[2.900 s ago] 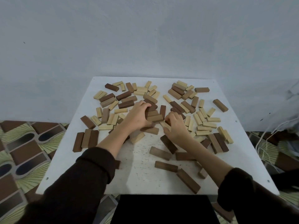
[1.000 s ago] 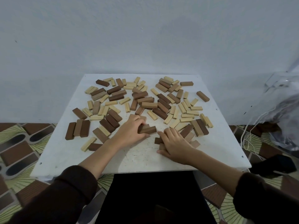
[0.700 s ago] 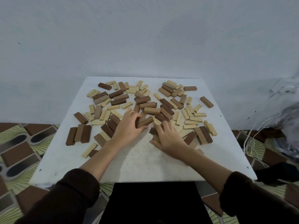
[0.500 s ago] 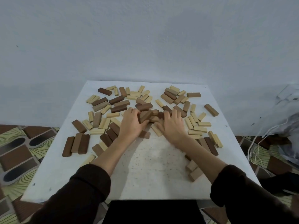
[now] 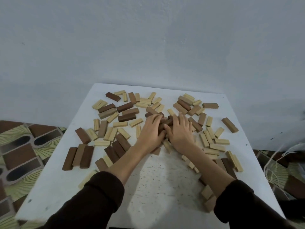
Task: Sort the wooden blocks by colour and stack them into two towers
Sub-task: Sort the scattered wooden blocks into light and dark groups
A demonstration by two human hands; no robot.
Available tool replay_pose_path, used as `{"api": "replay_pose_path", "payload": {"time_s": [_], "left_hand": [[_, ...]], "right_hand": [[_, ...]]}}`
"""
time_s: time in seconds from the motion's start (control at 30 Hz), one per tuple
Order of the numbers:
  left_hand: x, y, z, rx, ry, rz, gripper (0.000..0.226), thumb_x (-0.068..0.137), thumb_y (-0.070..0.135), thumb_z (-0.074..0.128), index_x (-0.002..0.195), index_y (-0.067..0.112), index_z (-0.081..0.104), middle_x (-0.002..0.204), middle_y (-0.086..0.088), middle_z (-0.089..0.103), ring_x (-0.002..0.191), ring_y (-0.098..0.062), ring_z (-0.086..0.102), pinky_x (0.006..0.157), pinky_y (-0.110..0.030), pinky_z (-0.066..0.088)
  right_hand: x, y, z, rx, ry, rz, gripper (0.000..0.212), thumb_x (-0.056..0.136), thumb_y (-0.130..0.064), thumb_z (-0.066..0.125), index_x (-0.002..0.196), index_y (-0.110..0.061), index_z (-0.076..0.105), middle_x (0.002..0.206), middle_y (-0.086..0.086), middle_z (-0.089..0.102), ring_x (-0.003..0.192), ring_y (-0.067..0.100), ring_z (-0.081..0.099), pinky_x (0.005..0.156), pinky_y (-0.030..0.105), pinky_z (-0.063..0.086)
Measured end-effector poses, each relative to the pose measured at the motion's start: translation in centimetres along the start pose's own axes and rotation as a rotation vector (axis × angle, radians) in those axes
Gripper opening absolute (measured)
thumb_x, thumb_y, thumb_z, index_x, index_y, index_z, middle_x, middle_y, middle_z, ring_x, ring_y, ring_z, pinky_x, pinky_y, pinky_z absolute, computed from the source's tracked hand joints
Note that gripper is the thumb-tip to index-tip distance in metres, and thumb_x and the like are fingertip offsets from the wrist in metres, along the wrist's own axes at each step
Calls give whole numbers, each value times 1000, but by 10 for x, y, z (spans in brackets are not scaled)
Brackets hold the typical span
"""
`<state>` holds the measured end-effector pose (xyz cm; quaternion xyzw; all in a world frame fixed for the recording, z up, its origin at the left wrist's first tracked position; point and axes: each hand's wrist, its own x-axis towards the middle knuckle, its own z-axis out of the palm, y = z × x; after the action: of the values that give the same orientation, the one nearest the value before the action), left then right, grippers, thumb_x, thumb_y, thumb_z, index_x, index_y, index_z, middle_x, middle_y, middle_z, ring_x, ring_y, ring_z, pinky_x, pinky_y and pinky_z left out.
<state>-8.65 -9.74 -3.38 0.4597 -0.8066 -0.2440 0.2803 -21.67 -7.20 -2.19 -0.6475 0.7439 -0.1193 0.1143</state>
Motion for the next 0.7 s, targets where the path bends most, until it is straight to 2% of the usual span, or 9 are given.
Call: {"api": "replay_pose_path", "payload": {"time_s": [0.1, 0.17, 0.23, 0.3, 0.37, 0.5, 0.6, 0.7], "left_hand": [[-11, -11, -29, 11, 57, 11, 51, 96, 29, 52, 139, 4, 40, 142, -10, 38, 134, -20, 31, 109, -25, 25], [-23, -25, -50, 54, 99, 34, 53, 95, 39, 44, 134, 3, 47, 138, -12, 45, 130, -21, 37, 106, -23, 24], [-41, -46, -72, 123, 168, 10, 50, 94, 38, 43, 129, 3, 53, 135, -12, 50, 126, -21, 41, 107, -23, 24], [-61, -66, -91, 190, 215, -117, 41, 96, 29, 49, 130, 6, 53, 136, -12, 49, 127, -26, 41, 110, -34, 28], [-81, -82, -105, 291, 232, -288, 39, 96, 29, 52, 130, 9, 51, 139, -12, 45, 130, -28, 37, 111, -43, 28], [-116, -93, -119, 381, 184, -546, 59, 88, 46, 57, 135, 13, 42, 148, -12, 32, 139, -34, 21, 111, -56, 18], [-131, -94, -118, 363, 148, -648, 71, 86, 50, 59, 141, 12, 33, 150, -14, 28, 139, -35, 21, 111, -51, 21], [-137, -92, -115, 321, 197, -627, 62, 88, 38, 59, 139, 10, 36, 144, -13, 35, 132, -31, 28, 108, -43, 31]], "right_hand": [[-8, -23, -9, 45, 54, -123, 60, 99, -40, 35, 147, -8, 20, 156, 13, 10, 145, 28, 3, 117, 43, 4], [-17, -44, -12, 109, 55, -212, 56, 97, -35, 44, 143, -7, 29, 152, 12, 20, 141, 27, 12, 117, 41, 12], [-29, -70, -7, 160, 4, -270, 54, 95, -33, 49, 140, -8, 34, 147, 9, 26, 135, 25, 19, 114, 39, 19], [-40, -93, 4, 149, -79, -279, 54, 95, -36, 48, 140, -10, 32, 145, 8, 28, 134, 24, 22, 112, 37, 23], [-49, -112, 19, 96, -139, -300, 57, 94, -41, 49, 139, -11, 31, 144, 9, 30, 133, 27, 25, 110, 39, 26], [-62, -133, 46, -19, -196, -334, 64, 90, -49, 49, 139, -11, 32, 141, 13, 30, 130, 36, 28, 108, 47, 27], [-64, -138, 55, -76, -166, -327, 58, 92, -48, 47, 136, -13, 36, 138, 13, 31, 127, 36, 31, 107, 46, 29], [-62, -135, 54, -72, -129, -320, 49, 93, -41, 47, 133, -14, 39, 133, 13, 34, 122, 33, 34, 104, 43, 31]]}}
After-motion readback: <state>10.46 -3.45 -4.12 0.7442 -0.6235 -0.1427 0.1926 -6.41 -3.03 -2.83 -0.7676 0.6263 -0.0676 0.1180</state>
